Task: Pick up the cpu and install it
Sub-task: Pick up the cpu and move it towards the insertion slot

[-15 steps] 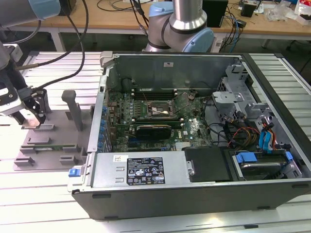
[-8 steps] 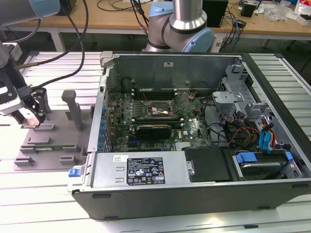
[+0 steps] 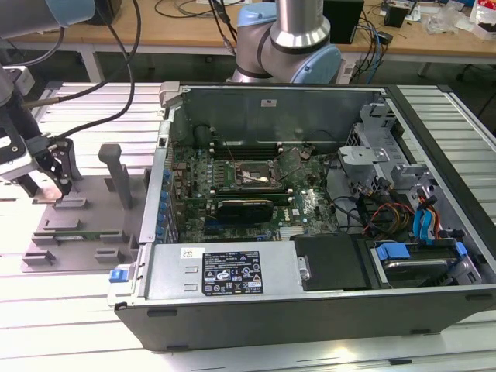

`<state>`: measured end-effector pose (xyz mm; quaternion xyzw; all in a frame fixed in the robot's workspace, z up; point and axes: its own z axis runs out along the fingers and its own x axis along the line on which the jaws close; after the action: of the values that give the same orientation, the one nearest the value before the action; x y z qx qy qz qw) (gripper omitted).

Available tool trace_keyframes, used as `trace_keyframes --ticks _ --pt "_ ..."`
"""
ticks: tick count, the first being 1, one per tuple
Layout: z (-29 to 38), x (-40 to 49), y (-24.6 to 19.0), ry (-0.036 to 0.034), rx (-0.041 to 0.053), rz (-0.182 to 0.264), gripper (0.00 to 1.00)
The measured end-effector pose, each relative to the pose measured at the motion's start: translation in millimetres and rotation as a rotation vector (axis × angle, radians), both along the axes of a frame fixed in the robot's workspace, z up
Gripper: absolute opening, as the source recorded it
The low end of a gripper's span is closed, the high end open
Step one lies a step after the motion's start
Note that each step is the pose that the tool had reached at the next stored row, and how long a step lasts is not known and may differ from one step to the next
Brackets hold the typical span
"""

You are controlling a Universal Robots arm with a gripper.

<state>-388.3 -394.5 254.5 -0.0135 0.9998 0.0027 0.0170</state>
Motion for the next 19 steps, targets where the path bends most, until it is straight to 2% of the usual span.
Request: trace_keyframes --ticks 2,4,10,16,19 --pt "1.7 0.0 0.0 0.0 0.0001 0.0 0.55" --pt "6.5 0.0 0.0 -0.0001 0.0001 0.0 0.55" --pt "24.2 0.0 0.0 0.0 -0.0001 0.0 0.55" --pt "33.8 0.1 0.0 -0.0001 -0.0007 0.0 0.55" --pt "43.8 0.1 0.0 -0.0001 -0.0011 0.0 0.55"
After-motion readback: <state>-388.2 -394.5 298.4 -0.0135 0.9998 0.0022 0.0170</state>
